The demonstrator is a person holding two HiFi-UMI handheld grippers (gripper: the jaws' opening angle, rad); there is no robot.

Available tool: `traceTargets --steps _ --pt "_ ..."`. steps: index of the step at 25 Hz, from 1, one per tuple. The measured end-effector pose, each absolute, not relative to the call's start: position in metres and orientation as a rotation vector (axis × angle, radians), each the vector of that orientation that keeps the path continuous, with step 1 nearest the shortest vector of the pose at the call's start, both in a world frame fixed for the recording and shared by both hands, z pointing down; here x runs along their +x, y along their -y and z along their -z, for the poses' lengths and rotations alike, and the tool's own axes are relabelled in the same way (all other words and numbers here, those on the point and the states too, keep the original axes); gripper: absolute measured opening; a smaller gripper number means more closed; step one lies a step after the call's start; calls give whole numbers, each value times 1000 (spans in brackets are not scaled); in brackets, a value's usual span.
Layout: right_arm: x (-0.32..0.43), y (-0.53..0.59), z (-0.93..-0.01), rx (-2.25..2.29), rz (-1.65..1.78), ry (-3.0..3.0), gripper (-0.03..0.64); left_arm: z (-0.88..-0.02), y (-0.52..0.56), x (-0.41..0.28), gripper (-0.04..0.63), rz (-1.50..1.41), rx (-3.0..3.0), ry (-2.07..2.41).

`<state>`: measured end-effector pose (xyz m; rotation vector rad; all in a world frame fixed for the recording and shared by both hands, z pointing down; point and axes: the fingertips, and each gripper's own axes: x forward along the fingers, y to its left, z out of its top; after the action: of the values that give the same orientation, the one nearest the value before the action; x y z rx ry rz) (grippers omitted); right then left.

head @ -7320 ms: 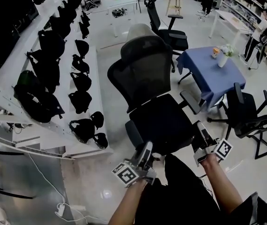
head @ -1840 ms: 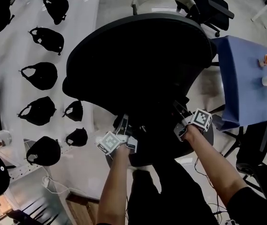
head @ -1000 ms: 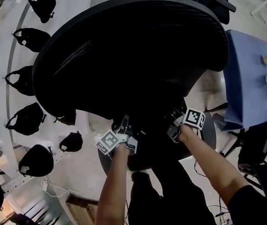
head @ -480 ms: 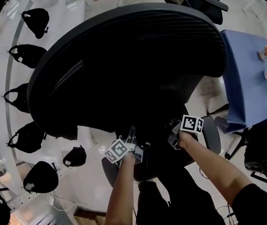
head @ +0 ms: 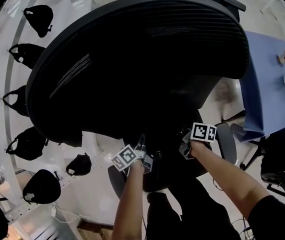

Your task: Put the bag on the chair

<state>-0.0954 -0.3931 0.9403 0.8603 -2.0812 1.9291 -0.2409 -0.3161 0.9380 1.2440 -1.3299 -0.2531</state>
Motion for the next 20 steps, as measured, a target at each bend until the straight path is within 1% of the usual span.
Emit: traceTargets --steps 2,4,5,7,8,10,15,20 --pt "-97 389 -936 826 -1893 2087 37 -934 316 -238 15 237 1253 1308" --pt "-96 385 -931 806 -1878 2081 92 -928 315 -234 17 228 1259 1289" --pt "-95 384 -929 812 -1874 2076 114 -925 315 -232 29 224 1264 1279" --pt "-89 384 -924 847 -1875 2069 130 -918 315 -230 104 216 1271 1263" --pt "-86 384 -921 866 -1882 2066 133 -915 315 -229 121 210 1272 1255" --pt "-77 382 -916 896 -1896 2056 162 -910 310 -227 143 182 1271 1243" --pt "-60 375 -896 914 -1924 2059 173 -897 290 -228 219 83 1265 1238" --pt "-56 363 -871 909 -1928 2090 173 -875 267 -233 235 86 1270 1221"
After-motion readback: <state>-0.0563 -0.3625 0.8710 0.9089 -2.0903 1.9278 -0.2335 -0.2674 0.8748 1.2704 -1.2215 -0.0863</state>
